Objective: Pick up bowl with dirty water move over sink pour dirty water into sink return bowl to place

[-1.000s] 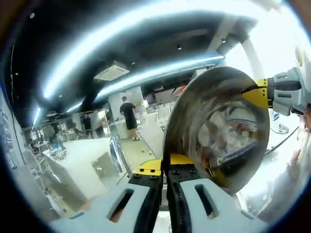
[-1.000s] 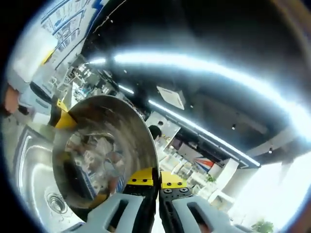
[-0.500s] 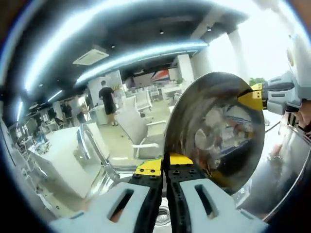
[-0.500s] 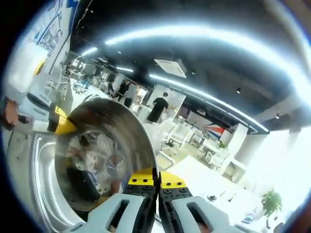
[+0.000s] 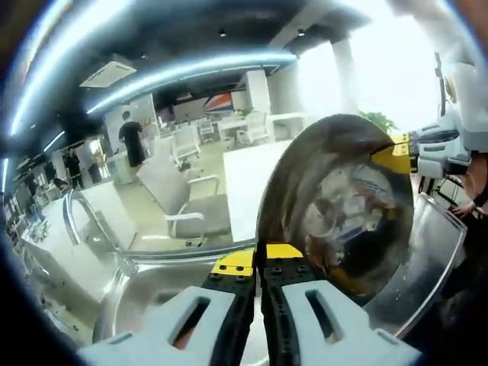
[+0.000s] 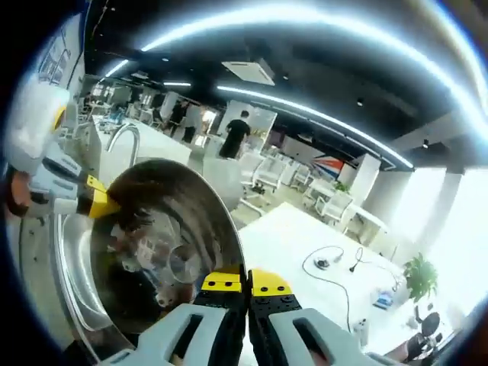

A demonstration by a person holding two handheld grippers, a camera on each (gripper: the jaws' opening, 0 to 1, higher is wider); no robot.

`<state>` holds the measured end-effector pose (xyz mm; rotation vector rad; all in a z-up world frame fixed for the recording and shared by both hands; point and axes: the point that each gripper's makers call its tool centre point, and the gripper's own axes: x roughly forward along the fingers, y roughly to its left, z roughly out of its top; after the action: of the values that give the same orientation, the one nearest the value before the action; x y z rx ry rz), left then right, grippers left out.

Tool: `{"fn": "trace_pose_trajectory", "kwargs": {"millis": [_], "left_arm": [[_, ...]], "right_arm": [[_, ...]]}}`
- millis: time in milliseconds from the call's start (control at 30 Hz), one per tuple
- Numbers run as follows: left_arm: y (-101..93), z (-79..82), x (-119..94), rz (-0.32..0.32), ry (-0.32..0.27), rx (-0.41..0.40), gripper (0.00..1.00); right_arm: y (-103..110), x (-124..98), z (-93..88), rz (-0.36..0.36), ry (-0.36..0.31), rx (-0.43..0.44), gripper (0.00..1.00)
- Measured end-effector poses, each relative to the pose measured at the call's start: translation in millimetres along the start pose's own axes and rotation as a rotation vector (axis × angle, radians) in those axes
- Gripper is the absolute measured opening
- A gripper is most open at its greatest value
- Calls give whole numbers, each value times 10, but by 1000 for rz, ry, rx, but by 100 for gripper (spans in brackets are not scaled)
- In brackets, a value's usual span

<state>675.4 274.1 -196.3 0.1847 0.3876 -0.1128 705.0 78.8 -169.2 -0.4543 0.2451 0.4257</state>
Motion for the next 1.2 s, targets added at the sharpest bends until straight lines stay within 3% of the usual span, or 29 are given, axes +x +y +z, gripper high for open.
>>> {"fn": "trace_pose_trajectory", "kwargs": {"millis": [367,767,800,1200], "left_arm": [[-728,-89,163,-110,99,69,0],[-1365,-308,180,-213,196,121,0],[-1557,-464,152,-253,262,130,0],[-2036,-876,121,-310,358,180,0]], "right_arm": [[-409,-298,-573,-37,141,42,0],[-633,-530,-1124,-31,267,113,0],[-649,-615,-1308,-26,318,131,0],[-672,-757,-1914,-4,414,198,0]]}}
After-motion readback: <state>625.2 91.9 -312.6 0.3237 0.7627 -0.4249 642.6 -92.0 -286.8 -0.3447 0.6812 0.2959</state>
